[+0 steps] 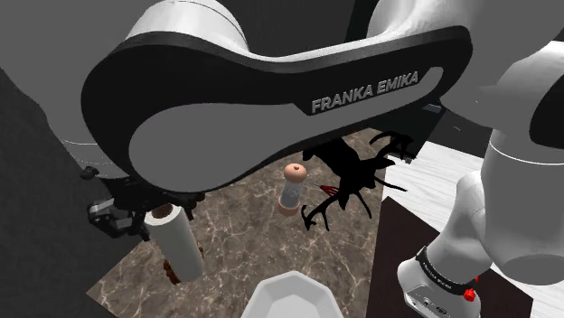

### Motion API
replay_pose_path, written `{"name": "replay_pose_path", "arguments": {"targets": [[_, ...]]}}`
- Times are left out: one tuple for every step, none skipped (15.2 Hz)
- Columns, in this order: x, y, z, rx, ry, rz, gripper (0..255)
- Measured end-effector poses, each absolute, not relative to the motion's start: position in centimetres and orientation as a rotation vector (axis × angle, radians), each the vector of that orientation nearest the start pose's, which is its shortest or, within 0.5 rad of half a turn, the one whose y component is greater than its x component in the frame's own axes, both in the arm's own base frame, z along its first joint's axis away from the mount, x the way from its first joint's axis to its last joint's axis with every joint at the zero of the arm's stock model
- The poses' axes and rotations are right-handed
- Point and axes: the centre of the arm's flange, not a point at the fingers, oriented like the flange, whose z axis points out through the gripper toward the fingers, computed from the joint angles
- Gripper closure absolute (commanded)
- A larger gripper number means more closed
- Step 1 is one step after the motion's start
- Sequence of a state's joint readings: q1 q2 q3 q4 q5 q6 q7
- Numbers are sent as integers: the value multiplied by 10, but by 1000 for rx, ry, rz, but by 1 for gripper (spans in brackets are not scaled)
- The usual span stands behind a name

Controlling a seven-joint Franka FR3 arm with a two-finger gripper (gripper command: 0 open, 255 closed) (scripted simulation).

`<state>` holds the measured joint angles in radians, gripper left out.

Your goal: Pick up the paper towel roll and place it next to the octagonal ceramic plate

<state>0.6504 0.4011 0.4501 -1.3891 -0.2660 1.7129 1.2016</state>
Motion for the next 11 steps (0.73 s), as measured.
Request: {"name": "replay_pose_path", "arguments": {"targets": [[361,569,499,-3208,138,-109,255],[354,583,500,-3208,138,-109,255],[352,589,497,-3208,138,-109,255],[350,592,492,-3209,139,-108,255],[349,593,489,-3207,139,-111,255],[349,594,487,-3201,138,-115,255],[348,594,484,-3198,137,-117,255],[348,595,478,-3200,138,-116,255],[349,595,470,-3205,140,-112,255],[350,594,463,-3207,140,-110,255],[349,593,458,-3208,141,-110,255]]}}
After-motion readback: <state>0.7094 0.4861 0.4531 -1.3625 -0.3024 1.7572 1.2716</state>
